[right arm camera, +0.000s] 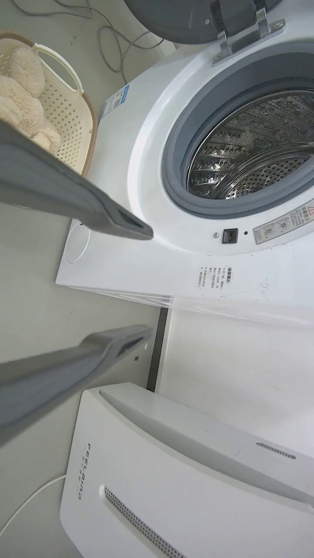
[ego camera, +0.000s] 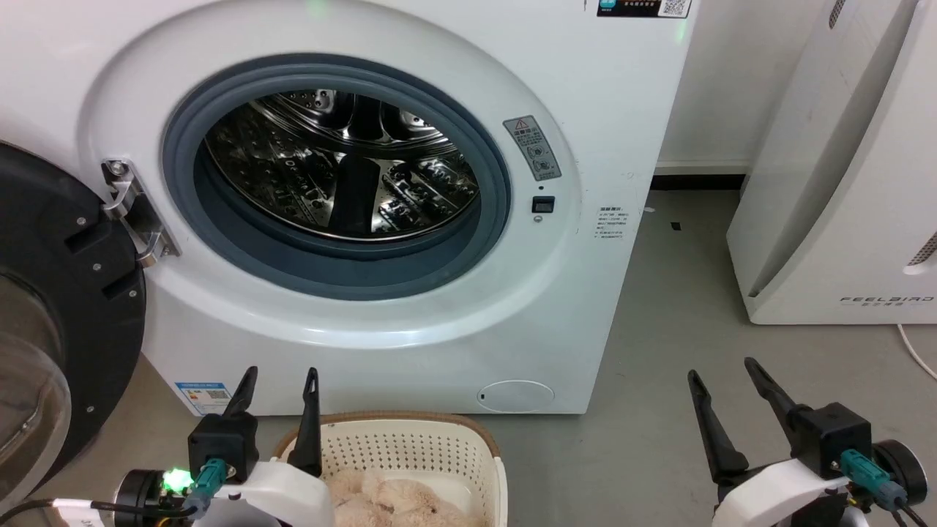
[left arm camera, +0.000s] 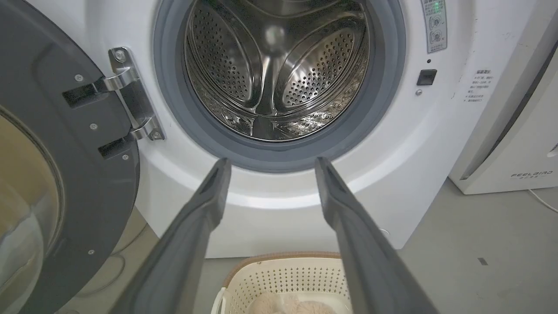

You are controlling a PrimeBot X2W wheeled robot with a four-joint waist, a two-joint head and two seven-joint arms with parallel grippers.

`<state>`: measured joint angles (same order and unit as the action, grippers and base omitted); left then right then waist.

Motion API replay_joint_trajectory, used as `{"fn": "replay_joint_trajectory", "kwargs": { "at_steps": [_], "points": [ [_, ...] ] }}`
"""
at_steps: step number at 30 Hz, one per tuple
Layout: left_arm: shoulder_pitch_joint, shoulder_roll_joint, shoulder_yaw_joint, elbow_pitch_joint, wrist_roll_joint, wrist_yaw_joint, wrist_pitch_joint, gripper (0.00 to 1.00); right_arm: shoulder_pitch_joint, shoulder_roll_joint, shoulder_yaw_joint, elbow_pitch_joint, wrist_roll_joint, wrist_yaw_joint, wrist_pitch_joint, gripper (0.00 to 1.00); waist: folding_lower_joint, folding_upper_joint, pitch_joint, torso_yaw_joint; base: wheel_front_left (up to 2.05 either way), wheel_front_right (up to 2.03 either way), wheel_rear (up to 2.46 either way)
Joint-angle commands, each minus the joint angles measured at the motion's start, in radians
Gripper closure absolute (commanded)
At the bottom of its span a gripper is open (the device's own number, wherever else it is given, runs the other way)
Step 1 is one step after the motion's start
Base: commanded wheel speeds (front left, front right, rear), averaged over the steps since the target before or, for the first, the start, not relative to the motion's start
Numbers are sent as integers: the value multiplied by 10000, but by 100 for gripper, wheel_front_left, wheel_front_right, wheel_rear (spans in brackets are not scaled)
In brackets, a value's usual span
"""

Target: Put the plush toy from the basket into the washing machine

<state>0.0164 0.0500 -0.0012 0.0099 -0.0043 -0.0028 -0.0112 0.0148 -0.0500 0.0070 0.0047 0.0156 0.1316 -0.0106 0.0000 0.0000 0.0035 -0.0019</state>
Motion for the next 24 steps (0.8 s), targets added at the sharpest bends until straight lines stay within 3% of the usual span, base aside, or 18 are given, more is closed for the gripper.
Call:
{"fn": "replay_joint_trajectory", "kwargs": {
  "at_steps": [1,24],
  "points": [
    [69,0,-33,49,-106,0,-96,0,20,0,29,41,55,-1,-103,0,0,0,9,-4,0,0,0],
    [-342,83,-301,1246,-509,-235,-356,0,-54,-1,188,37,371,-2,-583,0,0,0,620,-204,0,0,0]
  ]
}}
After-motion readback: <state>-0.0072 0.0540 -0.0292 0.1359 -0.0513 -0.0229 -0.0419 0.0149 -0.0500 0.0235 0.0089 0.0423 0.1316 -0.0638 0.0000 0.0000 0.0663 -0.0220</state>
